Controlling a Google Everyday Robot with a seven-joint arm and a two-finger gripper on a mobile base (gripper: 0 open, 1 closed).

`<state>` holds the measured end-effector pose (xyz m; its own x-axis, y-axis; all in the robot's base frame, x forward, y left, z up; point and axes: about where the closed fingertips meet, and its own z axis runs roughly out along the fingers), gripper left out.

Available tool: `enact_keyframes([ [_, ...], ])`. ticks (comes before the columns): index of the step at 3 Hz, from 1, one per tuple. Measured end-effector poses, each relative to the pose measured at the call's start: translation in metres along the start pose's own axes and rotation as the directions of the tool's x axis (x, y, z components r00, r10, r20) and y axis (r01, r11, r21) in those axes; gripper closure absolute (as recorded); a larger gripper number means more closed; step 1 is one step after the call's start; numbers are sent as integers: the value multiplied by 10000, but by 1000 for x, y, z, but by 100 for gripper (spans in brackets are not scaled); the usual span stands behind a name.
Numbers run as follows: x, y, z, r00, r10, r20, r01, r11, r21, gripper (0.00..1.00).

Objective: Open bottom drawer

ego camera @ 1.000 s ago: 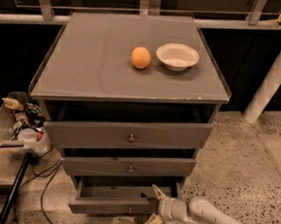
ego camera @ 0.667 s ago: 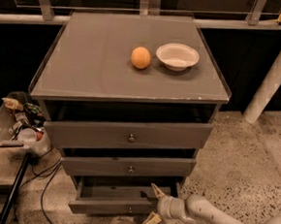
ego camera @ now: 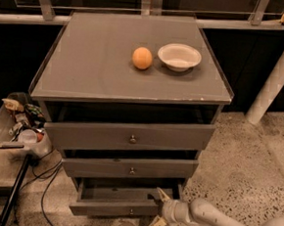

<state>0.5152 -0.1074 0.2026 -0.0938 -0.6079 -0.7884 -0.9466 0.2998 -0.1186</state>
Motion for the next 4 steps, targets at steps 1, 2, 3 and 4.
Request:
enact_keyframes([
  [1, 19, -4, -5, 9996, 74, -283, -68, 9998, 209, 0],
  [2, 33, -11, -1, 9991, 60, -419, -49, 9997, 251, 0],
  [3, 44, -20, 7, 9986, 56, -533, -44, 9997, 227, 0],
  [4, 50, -28, 18, 9983, -20, -585, 31, 9998, 177, 0],
])
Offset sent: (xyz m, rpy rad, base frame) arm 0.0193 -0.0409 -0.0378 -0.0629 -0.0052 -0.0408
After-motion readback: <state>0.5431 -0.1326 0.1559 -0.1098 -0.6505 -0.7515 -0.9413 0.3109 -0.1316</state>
